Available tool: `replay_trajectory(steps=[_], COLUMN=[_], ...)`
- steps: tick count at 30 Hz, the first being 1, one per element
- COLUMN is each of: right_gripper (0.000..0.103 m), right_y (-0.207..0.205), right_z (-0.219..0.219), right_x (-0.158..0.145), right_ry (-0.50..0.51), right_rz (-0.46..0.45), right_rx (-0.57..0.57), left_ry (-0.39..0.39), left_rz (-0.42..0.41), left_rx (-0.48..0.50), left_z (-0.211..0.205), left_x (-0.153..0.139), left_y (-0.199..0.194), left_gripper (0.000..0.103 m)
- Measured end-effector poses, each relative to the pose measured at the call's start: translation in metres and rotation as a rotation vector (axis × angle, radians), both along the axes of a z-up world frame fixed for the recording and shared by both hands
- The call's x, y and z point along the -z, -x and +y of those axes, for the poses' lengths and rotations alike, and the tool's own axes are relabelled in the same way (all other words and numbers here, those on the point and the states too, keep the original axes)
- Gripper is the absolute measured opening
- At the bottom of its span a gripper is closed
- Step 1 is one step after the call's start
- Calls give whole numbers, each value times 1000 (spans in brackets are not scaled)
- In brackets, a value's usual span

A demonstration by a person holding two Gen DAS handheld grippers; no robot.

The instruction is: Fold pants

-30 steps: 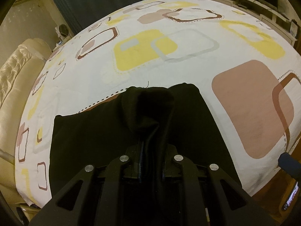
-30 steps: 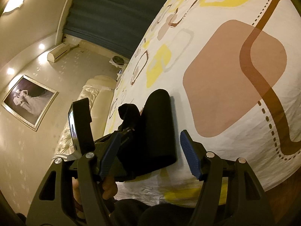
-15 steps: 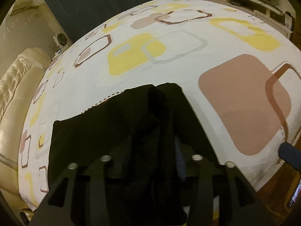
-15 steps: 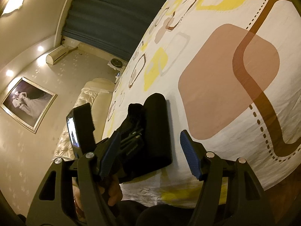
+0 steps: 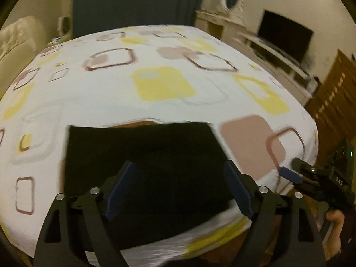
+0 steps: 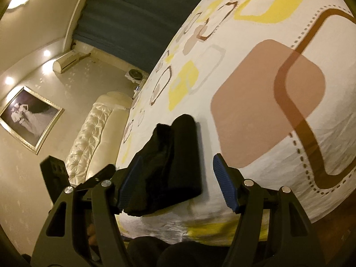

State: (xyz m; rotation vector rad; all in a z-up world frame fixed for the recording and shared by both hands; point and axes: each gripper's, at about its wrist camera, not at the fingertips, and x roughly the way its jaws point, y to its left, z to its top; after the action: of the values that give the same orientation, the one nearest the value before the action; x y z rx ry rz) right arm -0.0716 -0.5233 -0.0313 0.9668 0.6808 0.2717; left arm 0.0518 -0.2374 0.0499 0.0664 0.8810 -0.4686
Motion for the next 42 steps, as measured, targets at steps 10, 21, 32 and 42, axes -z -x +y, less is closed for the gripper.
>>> replay_trajectory(steps=[10,21,32,42], right_gripper=[70,70,14,11], right_y=[-62,-112,-118,-123], right_z=[62,121,133,141], right_x=[-16,11,10,-56], right_ry=[46,174,271,460], right_rz=[16,215,259,133], right_rx=[-178,-285,-279,-315], left_ry=[-18,58,109,117], left_rz=[32,98,145,135], left_rx=[-223,-243,-251,-261], left_z=[135,169,178,182], left_x=[33,65,70,66], left_y=[-25,-22,-24,-22], left_gripper=[83,83,83,83])
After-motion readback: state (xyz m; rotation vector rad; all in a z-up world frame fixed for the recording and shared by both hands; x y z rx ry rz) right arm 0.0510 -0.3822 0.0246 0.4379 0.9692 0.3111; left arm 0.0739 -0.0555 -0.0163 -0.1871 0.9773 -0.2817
